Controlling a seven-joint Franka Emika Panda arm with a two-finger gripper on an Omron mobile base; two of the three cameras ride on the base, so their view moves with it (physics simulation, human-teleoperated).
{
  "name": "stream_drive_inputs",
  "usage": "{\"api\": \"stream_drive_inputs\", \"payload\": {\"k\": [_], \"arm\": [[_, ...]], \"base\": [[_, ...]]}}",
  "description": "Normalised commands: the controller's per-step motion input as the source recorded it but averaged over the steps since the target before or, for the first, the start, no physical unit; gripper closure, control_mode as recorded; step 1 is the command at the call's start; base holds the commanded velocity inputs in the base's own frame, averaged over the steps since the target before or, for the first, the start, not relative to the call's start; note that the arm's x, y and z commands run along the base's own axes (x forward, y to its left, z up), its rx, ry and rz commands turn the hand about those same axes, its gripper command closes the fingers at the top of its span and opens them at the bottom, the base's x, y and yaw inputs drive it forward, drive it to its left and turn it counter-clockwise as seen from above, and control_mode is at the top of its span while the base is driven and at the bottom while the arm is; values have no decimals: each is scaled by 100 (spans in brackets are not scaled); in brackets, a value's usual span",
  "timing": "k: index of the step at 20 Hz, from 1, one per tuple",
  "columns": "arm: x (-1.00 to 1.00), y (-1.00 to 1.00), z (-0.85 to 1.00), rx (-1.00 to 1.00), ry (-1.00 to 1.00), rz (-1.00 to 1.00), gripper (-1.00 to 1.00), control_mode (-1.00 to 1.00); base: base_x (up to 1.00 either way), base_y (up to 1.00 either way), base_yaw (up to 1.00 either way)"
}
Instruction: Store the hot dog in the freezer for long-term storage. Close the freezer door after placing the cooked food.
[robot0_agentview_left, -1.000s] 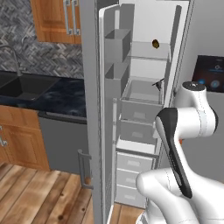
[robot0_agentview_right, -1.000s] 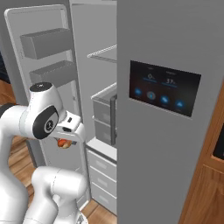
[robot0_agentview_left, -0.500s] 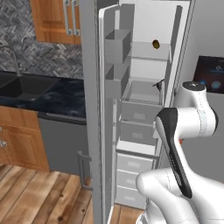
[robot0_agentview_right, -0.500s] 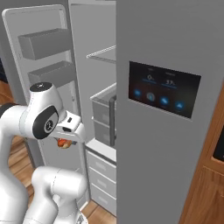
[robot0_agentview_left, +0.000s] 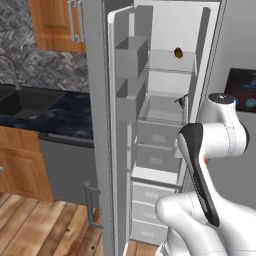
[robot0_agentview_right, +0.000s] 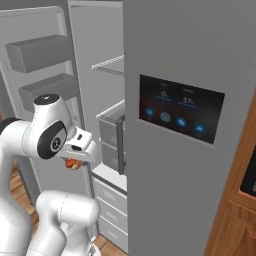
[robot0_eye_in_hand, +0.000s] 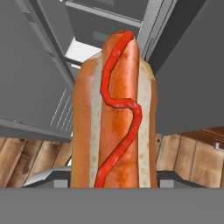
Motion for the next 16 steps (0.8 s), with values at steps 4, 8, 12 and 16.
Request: {"api": "stream_drive_inputs", "payload": {"k": [4, 8, 12, 16], "arm": [[0, 0, 0, 0, 0, 0, 100, 100], [0, 0, 0, 0, 0, 0, 100, 100], [0, 0, 0, 0, 0, 0, 100, 100], [0, 0, 0, 0, 0, 0, 100, 100]], "base": [[34, 3, 0], [26, 9, 0], [10, 8, 0], [2, 1, 0]]}}
